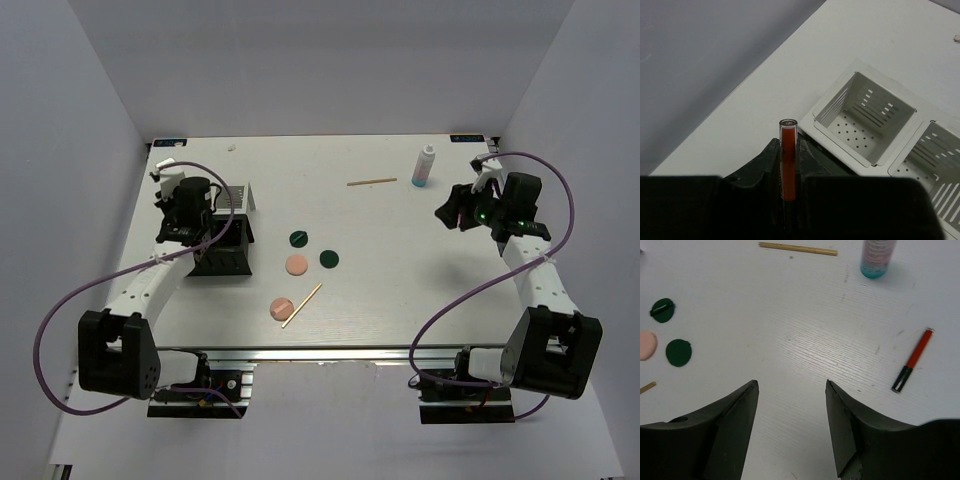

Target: Organize the makeup

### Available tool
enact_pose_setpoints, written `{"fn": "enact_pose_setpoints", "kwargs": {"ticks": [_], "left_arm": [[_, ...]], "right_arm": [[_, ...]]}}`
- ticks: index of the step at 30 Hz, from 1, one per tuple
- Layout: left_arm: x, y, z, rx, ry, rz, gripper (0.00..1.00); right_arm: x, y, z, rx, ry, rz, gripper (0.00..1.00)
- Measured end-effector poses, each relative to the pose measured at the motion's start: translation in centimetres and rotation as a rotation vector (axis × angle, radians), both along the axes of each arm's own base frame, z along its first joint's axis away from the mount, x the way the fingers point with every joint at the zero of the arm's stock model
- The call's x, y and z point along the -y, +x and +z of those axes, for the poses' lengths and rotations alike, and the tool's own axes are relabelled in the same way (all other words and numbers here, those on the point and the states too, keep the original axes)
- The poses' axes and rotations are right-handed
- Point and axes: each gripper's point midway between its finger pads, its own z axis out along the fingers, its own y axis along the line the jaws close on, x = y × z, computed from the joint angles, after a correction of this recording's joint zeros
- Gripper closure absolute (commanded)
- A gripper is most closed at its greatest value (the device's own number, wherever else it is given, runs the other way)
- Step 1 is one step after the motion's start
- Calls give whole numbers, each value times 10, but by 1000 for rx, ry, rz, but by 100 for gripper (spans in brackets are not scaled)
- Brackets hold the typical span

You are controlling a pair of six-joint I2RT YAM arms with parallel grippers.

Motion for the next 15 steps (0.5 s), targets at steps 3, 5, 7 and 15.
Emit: {"fn": "enact_pose_setpoints", "kwargs": {"ticks": [3,5,7,15], "left_arm": [[1,0,-7,-11,-5,-5,52],[2,1,-6,7,-19,-6,46],[5,2,-6,24,-37,-11,44],[17,-7,16,122,-130,-75,37]], "right_arm": [[12,4,-4,-9,-42,-67,39],[23,9,-10,-24,-76,-123,41],[34,15,-15,-43,-109,-178,42],[73,35,-60,-166,-232,-333,50]]}}
